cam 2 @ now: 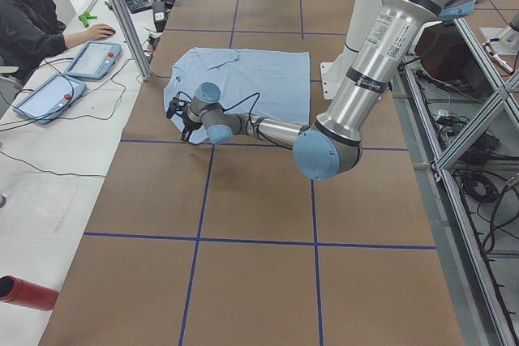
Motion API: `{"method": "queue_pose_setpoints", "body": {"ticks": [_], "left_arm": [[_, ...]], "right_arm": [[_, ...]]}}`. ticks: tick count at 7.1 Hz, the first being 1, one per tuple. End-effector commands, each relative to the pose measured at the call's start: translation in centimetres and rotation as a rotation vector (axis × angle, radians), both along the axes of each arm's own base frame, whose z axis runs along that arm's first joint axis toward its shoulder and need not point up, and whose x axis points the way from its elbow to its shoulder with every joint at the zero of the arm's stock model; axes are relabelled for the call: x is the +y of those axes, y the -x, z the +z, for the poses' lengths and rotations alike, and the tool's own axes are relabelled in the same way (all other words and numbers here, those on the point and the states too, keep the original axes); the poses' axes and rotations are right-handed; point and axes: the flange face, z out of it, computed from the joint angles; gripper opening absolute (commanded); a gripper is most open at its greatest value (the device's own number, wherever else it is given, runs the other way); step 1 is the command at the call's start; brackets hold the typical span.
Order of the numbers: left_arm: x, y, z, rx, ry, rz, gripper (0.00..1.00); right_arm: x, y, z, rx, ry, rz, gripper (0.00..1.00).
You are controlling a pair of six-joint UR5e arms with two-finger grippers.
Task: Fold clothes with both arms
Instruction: 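Release the sleeve and withdraw the right gripper away from the shirt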
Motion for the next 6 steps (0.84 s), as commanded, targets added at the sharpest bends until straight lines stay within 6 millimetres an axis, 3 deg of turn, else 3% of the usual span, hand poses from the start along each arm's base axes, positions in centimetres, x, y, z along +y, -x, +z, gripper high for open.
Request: {"method": "queue_pose_setpoints", "body": {"ticks": [1, 5, 6], "left_arm": [[1.01, -1.66, 0.65, -0.014, 0.001, 0.014, 0.37], [1.62, -2.14, 1.38, -0.022, 0.007, 0.024, 0.36], [1.68, -2.24, 1.4, -0.023, 0.008, 0.026, 0.31]], "right_arm": [[0.09, -0.03, 0.16, 0.001, 0.001, 0.0, 1.0], [0.06, -0.03, 0.24, 0.003, 0.001, 0.0, 1.0], [0.09, -0.05, 0.37, 0.004, 0.005, 0.002, 1.0]]}}
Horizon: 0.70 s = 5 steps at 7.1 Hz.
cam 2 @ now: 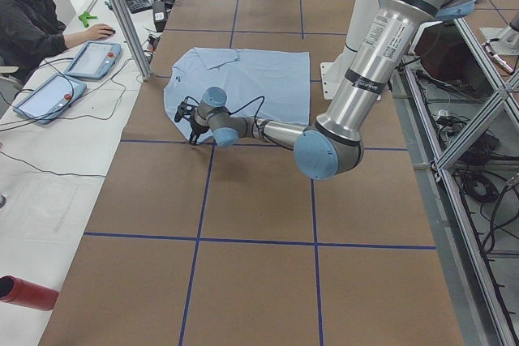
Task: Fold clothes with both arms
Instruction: 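Move the left gripper over the shirt's sleeve nearest it and fold it inward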
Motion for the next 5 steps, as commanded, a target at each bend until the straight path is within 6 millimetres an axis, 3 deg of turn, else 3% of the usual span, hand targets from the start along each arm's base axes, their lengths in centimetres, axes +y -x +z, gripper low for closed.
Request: {"method": "queue_pose_setpoints", "body": {"ticks": [1, 2, 4, 5], "left_arm": [[0.3, -0.5, 0.1, -0.002, 0.003, 0.008, 0.29], [0.5, -0.8, 0.1, -0.002, 0.003, 0.014, 0.28], [0.5, -0.9, -0.3, 0.001, 0.0, 0.013, 0.0], [0.6, -0.9, -2.3, 0.021, -0.02, 0.009, 0.0]], "right_arm": [[0.0, 0.0, 0.1, 0.001, 0.001, 0.001, 1.0], [0.0, 0.0, 0.0, 0.002, -0.001, 0.002, 1.0], [0.0, 0.0, -0.1, 0.001, -0.002, 0.003, 1.0], [0.0, 0.0, 0.0, 0.002, 0.001, 0.003, 1.0]]}}
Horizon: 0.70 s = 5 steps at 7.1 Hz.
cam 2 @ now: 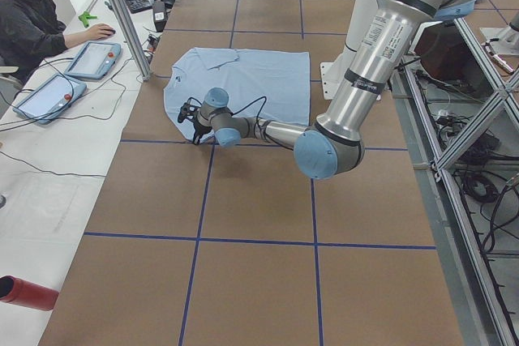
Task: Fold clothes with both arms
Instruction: 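Move the left gripper over the shirt's sleeve nearest it and fold it inward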
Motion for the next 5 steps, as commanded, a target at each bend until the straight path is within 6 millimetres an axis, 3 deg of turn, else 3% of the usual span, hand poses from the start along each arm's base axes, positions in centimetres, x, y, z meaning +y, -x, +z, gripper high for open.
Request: {"method": "queue_pose_setpoints", "body": {"ticks": [1, 2, 3, 4, 5], "left_arm": [[0.1, -0.3, -4.1, 0.012, -0.01, -0.002, 0.0], [0.1, -0.4, -7.9, -0.001, 0.03, -0.012, 0.0], [0.4, -2.2, -11.7, 0.0, 0.093, -0.023, 0.0], [1.1, -5.9, -15.7, 0.008, 0.142, -0.016, 0.0], [1.3, -7.9, -18.1, 0.021, 0.159, -0.009, 0.0]], "right_arm": [[0.0, 0.0, 0.0, -0.001, 0.002, 0.002, 1.0], [0.0, 0.0, 0.0, -0.001, 0.002, 0.002, 1.0], [0.0, 0.0, 0.0, -0.001, 0.003, 0.003, 1.0], [0.0, 0.0, 0.0, -0.001, 0.003, 0.003, 1.0], [0.0, 0.1, 0.0, -0.002, 0.006, 0.004, 1.0]]}}
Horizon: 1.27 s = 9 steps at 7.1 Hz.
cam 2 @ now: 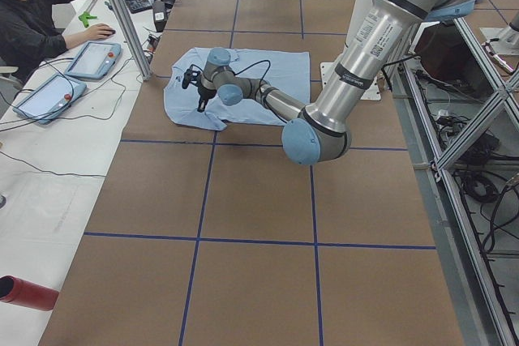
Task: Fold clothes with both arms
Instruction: 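Move the left gripper over the shirt's sleeve nearest it and fold it inward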
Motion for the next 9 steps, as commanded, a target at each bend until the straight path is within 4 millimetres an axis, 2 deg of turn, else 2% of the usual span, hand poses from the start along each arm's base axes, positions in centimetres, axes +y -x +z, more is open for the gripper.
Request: {"method": "queue_pose_setpoints", "body": {"ticks": [1, 2, 3, 5, 6, 7, 8, 9], "left_arm": [[-0.4, -4.4, -4.3, 0.002, 0.046, 0.008, 0.0], [-1.5, -6.0, -4.6, 0.0, 0.069, 0.0, 0.0], [-1.0, -8.1, -5.0, 0.001, 0.089, 0.008, 0.0], [-1.0, -8.3, -5.6, 0.011, 0.083, 0.01, 0.0], [-0.9, -8.4, -6.0, 0.021, 0.09, 0.002, 0.09], [-0.5, -8.3, -5.9, 0.018, 0.075, 0.018, 0.99], [0.1, -7.6, -7.3, 0.037, 0.048, 0.022, 1.0], [1.6, -5.8, -7.7, 0.058, 0.023, 0.029, 1.0]], "right_arm": [[0.0, 0.1, 0.1, 0.001, 0.002, 0.0, 1.0], [0.0, 0.1, 0.2, 0.002, 0.003, 0.0, 1.0], [0.0, 0.1, 0.2, 0.001, 0.006, 0.002, 1.0], [0.1, 0.1, 0.2, 0.001, 0.006, 0.002, 1.0], [0.1, 0.0, 0.1, 0.0, 0.005, 0.003, 1.0], [0.1, 0.1, -0.1, -0.003, 0.009, 0.008, 1.0], [0.5, 1.6, -1.3, -0.021, 0.032, 0.024, 1.0], [1.8, 5.0, -3.4, -0.06, 0.086, 0.048, 1.0]]}}
